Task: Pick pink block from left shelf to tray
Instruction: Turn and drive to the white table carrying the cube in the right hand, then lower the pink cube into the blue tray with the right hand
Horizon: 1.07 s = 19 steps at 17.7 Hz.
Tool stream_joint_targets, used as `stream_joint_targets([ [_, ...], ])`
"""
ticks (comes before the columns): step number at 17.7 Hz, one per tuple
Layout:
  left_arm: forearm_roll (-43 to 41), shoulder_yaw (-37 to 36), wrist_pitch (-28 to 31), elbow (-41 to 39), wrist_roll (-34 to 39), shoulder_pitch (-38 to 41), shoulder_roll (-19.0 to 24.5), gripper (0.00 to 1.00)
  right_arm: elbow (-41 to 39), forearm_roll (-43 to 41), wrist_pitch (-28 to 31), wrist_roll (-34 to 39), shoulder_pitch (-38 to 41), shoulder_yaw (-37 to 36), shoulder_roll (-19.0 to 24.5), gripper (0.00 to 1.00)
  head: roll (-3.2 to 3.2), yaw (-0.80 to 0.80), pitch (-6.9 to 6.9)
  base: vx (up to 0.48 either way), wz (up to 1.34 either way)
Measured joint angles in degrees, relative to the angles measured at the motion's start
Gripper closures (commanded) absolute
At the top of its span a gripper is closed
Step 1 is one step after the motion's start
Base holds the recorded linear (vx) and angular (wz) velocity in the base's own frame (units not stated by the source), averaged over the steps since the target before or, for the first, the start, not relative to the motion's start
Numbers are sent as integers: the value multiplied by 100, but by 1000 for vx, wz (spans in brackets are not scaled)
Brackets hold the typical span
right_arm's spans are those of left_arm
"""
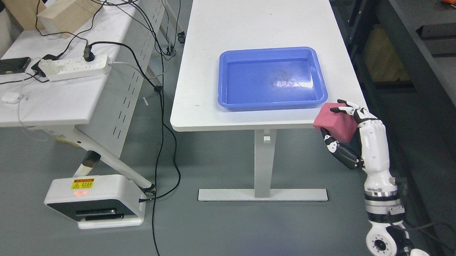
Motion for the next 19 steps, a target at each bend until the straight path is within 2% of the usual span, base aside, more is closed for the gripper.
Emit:
stream_joint_targets([
  [14, 0, 0, 0, 0, 0, 1, 0, 0, 17, 12, -9, 1, -23, -1, -1, 96, 0, 0, 0, 254, -1],
  [19, 0, 0, 0, 0, 0, 1, 0, 0, 19, 178, -330, 126, -1, 100, -1, 96, 0, 0, 1, 160, 12],
])
